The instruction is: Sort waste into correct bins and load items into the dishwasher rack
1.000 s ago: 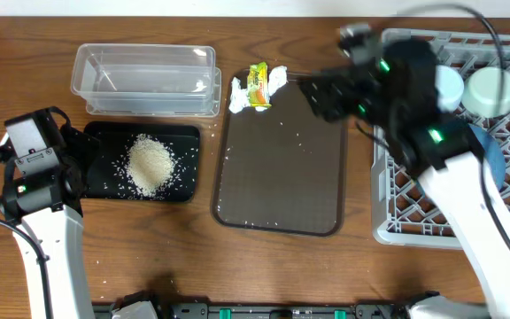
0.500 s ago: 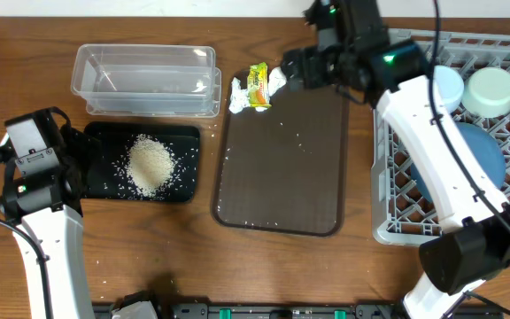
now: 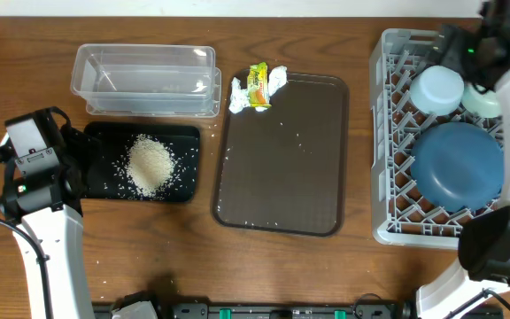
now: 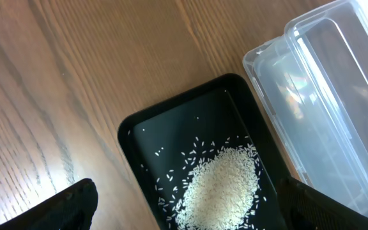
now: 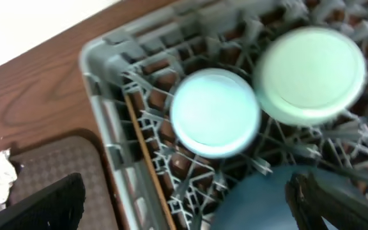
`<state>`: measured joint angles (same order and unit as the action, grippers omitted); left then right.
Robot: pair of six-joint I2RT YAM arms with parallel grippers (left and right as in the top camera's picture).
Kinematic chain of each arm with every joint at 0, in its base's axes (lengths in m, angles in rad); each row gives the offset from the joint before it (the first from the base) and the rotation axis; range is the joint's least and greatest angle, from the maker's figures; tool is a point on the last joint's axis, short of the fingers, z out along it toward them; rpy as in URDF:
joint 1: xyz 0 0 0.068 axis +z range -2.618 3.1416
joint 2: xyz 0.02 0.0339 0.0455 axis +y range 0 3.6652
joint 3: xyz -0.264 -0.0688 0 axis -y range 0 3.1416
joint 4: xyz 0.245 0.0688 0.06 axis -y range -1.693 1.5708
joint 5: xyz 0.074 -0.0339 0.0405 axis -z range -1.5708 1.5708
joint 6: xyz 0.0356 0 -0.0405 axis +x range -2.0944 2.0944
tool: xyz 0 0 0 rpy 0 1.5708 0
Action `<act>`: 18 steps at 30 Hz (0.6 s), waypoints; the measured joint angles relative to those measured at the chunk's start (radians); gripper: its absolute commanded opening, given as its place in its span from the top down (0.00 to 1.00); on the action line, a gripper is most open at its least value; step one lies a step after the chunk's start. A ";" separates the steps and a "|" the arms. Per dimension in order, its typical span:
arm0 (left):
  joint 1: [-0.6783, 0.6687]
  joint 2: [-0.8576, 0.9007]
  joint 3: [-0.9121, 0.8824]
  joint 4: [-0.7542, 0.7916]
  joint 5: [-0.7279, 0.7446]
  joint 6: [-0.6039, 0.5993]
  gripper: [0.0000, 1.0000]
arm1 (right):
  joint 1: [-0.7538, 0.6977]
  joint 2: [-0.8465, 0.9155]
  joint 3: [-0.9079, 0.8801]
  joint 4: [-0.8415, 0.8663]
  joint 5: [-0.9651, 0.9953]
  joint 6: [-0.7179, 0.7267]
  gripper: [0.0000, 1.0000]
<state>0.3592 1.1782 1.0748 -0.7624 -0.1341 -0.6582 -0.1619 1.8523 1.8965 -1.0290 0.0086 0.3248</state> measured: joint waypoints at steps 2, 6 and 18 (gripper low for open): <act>0.000 0.000 0.000 0.000 0.000 0.000 0.09 | -0.026 0.000 0.000 -0.009 -0.012 0.012 0.01; 0.000 0.000 0.000 0.000 0.000 0.000 0.08 | -0.063 0.000 0.000 -0.010 -0.017 0.024 0.01; 0.000 0.000 0.000 -0.004 0.130 -0.007 0.08 | -0.087 0.000 0.000 -0.011 -0.020 0.032 0.01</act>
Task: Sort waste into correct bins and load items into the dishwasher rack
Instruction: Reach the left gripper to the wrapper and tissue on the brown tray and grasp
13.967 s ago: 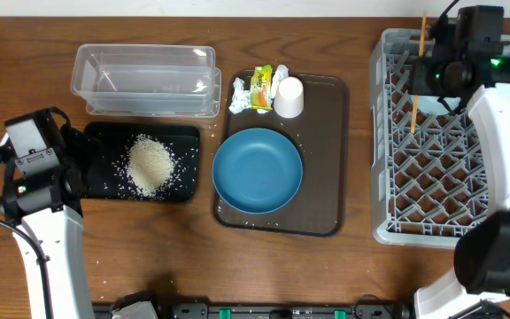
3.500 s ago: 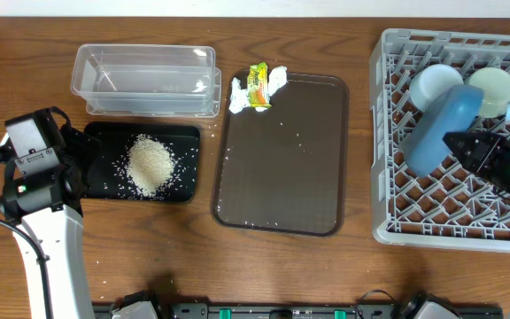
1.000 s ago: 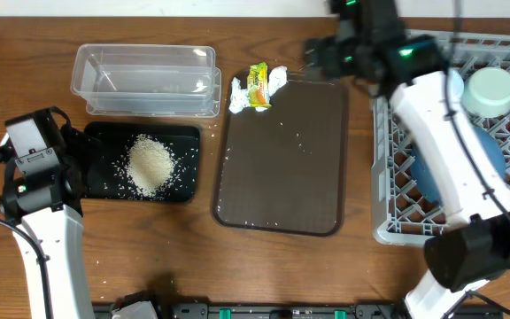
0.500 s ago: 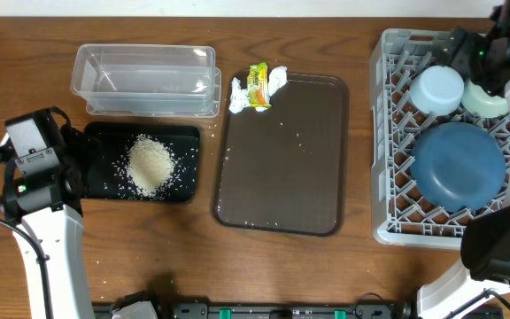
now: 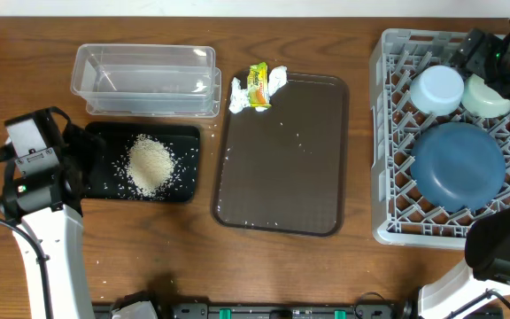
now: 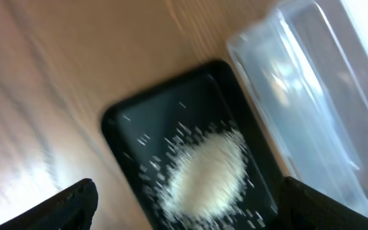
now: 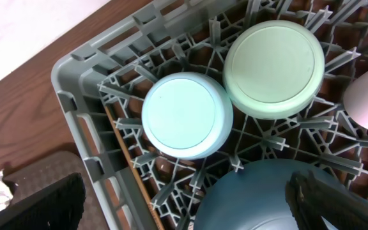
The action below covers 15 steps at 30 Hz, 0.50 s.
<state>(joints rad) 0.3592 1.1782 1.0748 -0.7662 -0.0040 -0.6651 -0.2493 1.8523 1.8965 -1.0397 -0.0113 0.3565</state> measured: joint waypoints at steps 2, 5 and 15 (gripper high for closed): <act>0.000 0.000 0.000 -0.003 0.101 -0.016 0.09 | 0.000 0.000 0.000 0.000 0.000 0.000 0.01; 0.000 0.000 0.000 0.019 0.319 -0.030 0.09 | 0.000 0.000 0.000 0.000 0.000 0.000 0.01; -0.329 0.019 0.057 0.320 0.785 0.096 0.09 | 0.000 0.000 0.000 0.000 0.000 0.000 0.01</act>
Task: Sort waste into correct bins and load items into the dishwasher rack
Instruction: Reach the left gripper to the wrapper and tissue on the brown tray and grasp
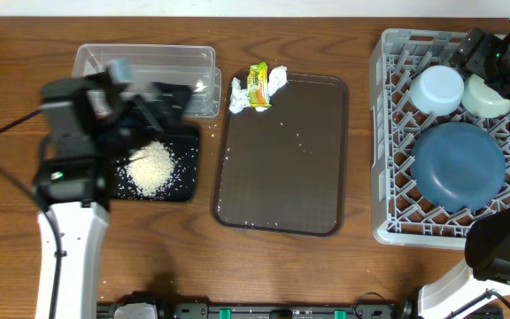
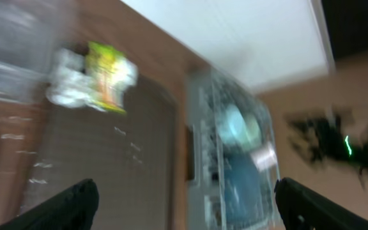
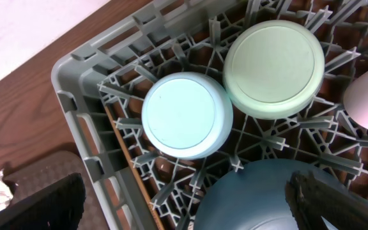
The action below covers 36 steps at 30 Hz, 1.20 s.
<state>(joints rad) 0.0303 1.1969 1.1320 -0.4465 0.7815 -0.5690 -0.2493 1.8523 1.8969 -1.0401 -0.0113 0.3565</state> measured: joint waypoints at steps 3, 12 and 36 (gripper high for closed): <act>-0.184 0.068 0.126 -0.167 -0.101 0.052 0.04 | 0.000 0.000 0.000 0.000 0.000 0.000 0.01; -0.435 0.521 0.713 -0.649 -0.507 0.201 0.00 | 0.000 0.000 0.000 -0.003 0.000 0.000 0.01; -0.442 1.066 0.747 -0.281 -0.602 -0.481 0.00 | 0.000 0.000 0.000 -0.003 0.000 0.000 0.01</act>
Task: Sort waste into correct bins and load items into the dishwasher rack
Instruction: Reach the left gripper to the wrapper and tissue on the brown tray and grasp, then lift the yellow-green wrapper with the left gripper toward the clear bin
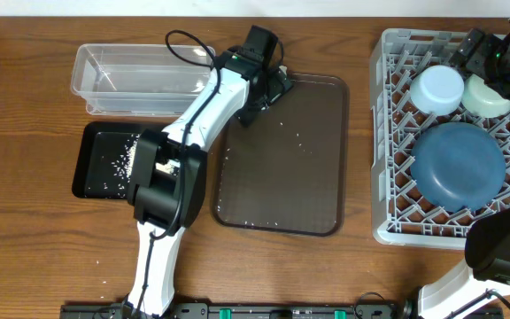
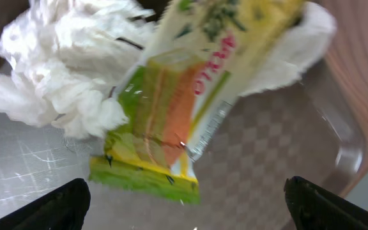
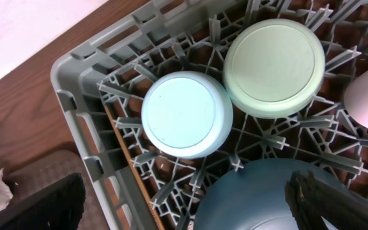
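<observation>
A yellow-green snack wrapper (image 2: 177,108) lies against crumpled white tissue (image 2: 62,64) at the far left corner of the brown tray (image 1: 282,177). My left gripper (image 2: 184,217) hangs open close above them, fingers wide and holding nothing. In the overhead view this gripper (image 1: 264,84) hides both pieces of waste. The grey dishwasher rack (image 1: 388,133) holds a light blue cup (image 3: 185,115), a green cup (image 3: 273,67) and a large blue bowl (image 1: 459,164). My right gripper (image 1: 483,53) is open over the rack's far right corner, empty.
A black tray (image 1: 96,164) with spilled rice sits at the left, partly under my left arm. A clear plastic container (image 1: 135,75) stands behind it. A pinkish item shows at the rack's edge. Scattered rice grains lie on the brown tray.
My left gripper was raised over the black tray and clear container; now it is low over the wrapper and tissue at the brown tray's corner, still open. The right arm has not moved.
My left gripper first sat open at the left end of the black tray while the right one was over the cups in the rack. The right arm then stood at the rack's far corner and stayed. The left arm was raised, and now reaches the wrapper.
</observation>
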`<state>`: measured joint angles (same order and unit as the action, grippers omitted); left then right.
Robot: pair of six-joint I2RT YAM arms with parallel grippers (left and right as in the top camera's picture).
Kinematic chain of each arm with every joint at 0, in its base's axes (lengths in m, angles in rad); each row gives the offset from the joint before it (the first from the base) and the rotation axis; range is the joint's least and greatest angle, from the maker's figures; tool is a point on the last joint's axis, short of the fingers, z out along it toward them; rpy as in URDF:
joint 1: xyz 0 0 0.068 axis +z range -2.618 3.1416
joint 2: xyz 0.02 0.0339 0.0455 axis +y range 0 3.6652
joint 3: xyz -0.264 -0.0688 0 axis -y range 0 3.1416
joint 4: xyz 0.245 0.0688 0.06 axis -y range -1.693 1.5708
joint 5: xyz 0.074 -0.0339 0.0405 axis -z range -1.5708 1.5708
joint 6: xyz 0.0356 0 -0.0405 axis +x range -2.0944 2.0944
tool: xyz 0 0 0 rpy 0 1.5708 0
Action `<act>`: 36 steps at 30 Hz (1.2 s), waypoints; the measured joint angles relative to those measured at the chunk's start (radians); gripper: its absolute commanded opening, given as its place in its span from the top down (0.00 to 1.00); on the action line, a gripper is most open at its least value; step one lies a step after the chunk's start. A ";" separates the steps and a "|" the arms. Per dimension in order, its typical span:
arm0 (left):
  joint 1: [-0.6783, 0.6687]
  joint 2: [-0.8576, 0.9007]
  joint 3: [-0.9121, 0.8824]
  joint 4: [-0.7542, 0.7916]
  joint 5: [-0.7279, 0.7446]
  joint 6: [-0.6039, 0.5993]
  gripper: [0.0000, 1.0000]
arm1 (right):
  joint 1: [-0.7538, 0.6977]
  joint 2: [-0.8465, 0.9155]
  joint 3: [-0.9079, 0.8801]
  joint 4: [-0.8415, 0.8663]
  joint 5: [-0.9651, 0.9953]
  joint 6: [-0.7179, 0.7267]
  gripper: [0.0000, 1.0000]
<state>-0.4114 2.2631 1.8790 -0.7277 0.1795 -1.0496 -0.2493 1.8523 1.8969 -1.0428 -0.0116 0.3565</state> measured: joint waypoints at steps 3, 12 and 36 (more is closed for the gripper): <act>0.000 0.004 0.000 0.008 -0.008 -0.058 0.00 | 0.000 0.000 0.000 0.000 0.000 0.000 0.01; 0.000 0.004 0.000 0.014 -0.060 -0.143 0.13 | 0.000 0.000 0.000 0.000 0.000 0.000 0.01; 0.000 0.005 -0.008 0.033 -0.135 -0.209 0.48 | 0.000 0.000 0.000 0.000 0.000 0.000 0.01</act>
<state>-0.4114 2.2684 1.8706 -0.6949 0.0441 -1.2583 -0.2493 1.8523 1.8969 -1.0428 -0.0116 0.3565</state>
